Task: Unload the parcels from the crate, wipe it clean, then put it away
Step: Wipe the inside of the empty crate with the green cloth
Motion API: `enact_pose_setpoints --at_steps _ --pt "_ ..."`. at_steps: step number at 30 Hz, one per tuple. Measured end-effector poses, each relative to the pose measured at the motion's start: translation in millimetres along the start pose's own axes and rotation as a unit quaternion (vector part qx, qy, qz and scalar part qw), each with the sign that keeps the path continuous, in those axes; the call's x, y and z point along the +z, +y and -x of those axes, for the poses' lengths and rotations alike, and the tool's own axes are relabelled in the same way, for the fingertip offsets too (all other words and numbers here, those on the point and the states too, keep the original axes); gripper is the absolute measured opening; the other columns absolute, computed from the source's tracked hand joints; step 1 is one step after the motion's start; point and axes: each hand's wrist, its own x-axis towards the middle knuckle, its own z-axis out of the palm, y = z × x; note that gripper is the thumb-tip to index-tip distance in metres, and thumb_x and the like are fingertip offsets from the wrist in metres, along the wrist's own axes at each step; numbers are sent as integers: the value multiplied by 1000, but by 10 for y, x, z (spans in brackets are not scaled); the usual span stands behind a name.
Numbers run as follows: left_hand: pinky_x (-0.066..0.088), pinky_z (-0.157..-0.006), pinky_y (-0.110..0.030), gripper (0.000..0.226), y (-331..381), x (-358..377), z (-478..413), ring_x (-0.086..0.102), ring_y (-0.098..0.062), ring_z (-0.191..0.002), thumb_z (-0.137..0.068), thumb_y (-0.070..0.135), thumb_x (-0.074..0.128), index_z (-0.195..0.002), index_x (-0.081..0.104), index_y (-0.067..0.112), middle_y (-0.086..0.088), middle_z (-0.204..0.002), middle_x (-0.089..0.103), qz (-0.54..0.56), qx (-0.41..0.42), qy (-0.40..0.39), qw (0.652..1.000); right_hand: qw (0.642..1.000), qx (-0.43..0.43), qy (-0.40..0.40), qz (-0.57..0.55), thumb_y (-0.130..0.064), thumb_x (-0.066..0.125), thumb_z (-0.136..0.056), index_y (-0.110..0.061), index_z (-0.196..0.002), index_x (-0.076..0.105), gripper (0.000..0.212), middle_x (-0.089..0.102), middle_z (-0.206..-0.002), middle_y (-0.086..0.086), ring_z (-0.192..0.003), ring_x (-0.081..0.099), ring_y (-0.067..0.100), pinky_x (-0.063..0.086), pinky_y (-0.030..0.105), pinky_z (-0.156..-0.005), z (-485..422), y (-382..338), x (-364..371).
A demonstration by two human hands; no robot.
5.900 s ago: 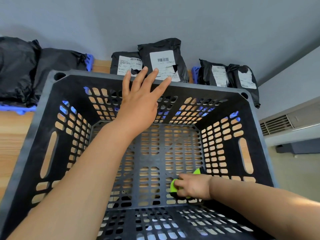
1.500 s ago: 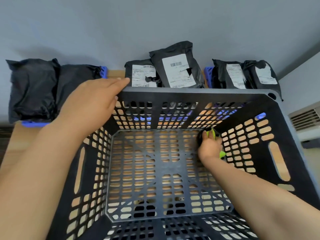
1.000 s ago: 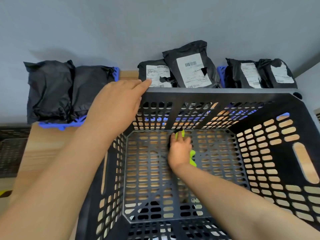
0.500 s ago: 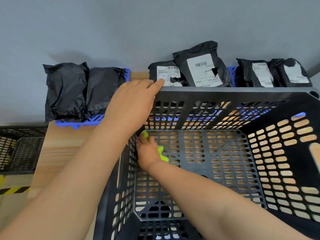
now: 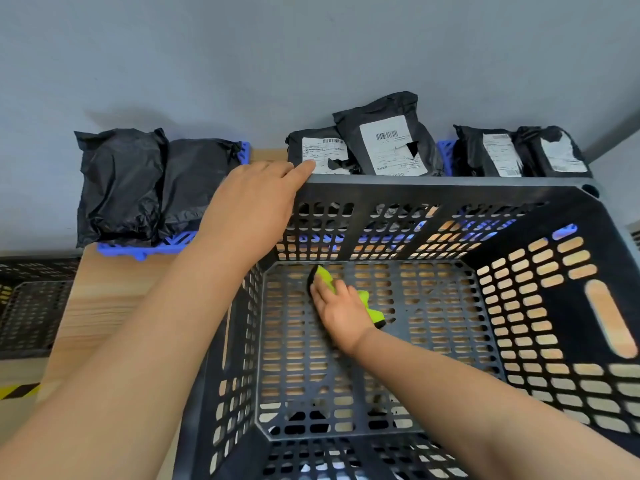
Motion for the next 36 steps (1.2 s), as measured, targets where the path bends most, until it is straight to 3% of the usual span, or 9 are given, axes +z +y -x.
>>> enact_pose_setpoints --at_steps 5,13,16,20,24,28,36 --pt "44 -93 -44 56 7 -1 3 52 -27 -116 -95 11 47 -147 30 22 -5 -131 57 1 1 -3 1000 998 44 -33 23 -3 30 -98 -4 -150 2 59 -1 -157 18 -130 27 40 31 47 -101 341 450 80" --pt "44 -91 -43 56 20 -13 12 53 -28 -114 -94 10 47 -146 32 21 -6 -129 58 3 -2 2 1000 983 169 -65 18 -1 42 -94 -4 -149 -3 71 -4 -158 15 -131 26 39 29 43 -107 755 986 147" --pt "44 -90 -43 54 22 -20 12 53 -28 -114 -95 11 46 -146 32 21 -6 -129 58 9 -1 5 1000 966 247 -72 13 0 48 -90 -4 -149 -2 77 -1 -157 15 -129 30 35 31 38 -108 926 1196 144" --pt "44 -91 -43 53 21 -7 6 53 -27 -115 -96 13 44 -147 31 22 -6 -130 57 10 -2 6 1000 926 370 -77 -20 -7 39 -95 2 -148 8 62 14 -153 22 -131 31 35 34 39 -107 1104 1413 123" --pt "44 -92 -45 53 25 -7 3 53 -28 -115 -96 12 44 -146 31 21 -7 -129 57 11 -3 5 1000 902 422 -80 -40 -9 35 -96 3 -145 14 55 22 -148 22 -127 34 34 36 39 -102 1022 1370 164" --pt "45 -91 -44 52 28 -3 0 54 -29 -113 -96 13 44 -146 31 21 -7 -128 58 5 -5 4 1000 910 406 -77 -37 -6 37 -94 -2 -147 11 58 22 -147 18 -119 36 33 38 37 -101 904 1200 176" --pt "45 -90 -44 50 20 9 -2 54 -28 -112 -98 17 40 -147 29 21 -6 -128 58 4 -1 5 1000 976 200 -40 -73 2 46 -90 -2 -149 4 73 8 -154 15 -116 33 34 36 40 -100 687 416 158"
